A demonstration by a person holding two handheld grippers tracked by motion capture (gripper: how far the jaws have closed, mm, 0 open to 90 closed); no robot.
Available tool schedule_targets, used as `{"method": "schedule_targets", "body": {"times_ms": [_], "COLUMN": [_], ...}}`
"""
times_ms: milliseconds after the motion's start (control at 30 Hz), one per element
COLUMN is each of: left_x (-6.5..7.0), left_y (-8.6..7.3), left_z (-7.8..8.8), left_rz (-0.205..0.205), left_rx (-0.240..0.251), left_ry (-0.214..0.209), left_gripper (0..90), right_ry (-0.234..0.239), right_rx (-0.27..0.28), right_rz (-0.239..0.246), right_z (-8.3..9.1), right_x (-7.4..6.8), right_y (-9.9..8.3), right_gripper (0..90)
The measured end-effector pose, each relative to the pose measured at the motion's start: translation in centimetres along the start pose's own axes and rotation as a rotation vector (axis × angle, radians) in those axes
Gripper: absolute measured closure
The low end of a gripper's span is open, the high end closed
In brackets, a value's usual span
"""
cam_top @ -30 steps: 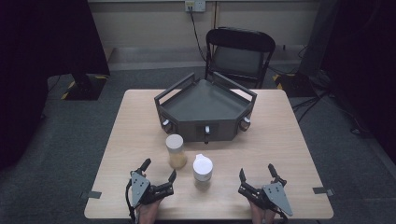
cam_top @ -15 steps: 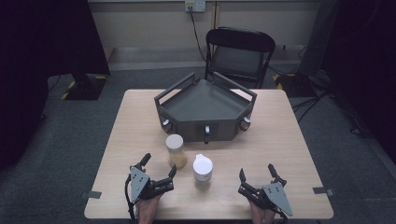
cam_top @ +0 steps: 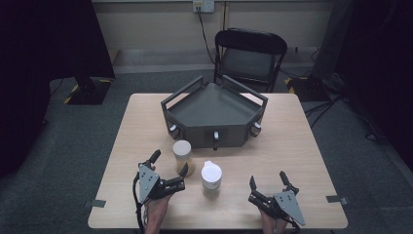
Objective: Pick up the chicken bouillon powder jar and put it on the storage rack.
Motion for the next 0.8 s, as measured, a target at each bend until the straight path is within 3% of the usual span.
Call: {"method": "schedule_targets", "body": {"times_ms": [367, 667, 800], "left_x": [-0.2, -0.6, -0.6], "left_y": [0.2, -0.8, -1.1], "left_z": [-2.7, -3.6, -4.0], "left_rz": [0.013, 0.043, 0.035], "left_rx": [-0.040, -0.121, -0.155], "left_ry": [-0.054, -0.051, -0.046], "left_gripper": [0.9, 7.6, 12.4], "right_ry": [-0.001, -0.001, -0.001], "right_rx": [0.000, 0.000, 0.000], "right_rz": [0.000, 0.000, 0.000], "right_z": [0.0, 0.0, 0.0], "right_x": [0.0, 0.0, 0.0], "right_y": [0.0, 0.0, 0.0], "right_gripper": [0.4, 0.4, 0.4]}}
Point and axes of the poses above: each handheld gripper's, and its own axes: z roughly backward along the jaws, y roughly out of its top, x roughly to its right, the point moved 9 cm from there along -z, roughly forward along the jaws, and after that the axes turned 11 degrees about -z, right-handed, at the moved point
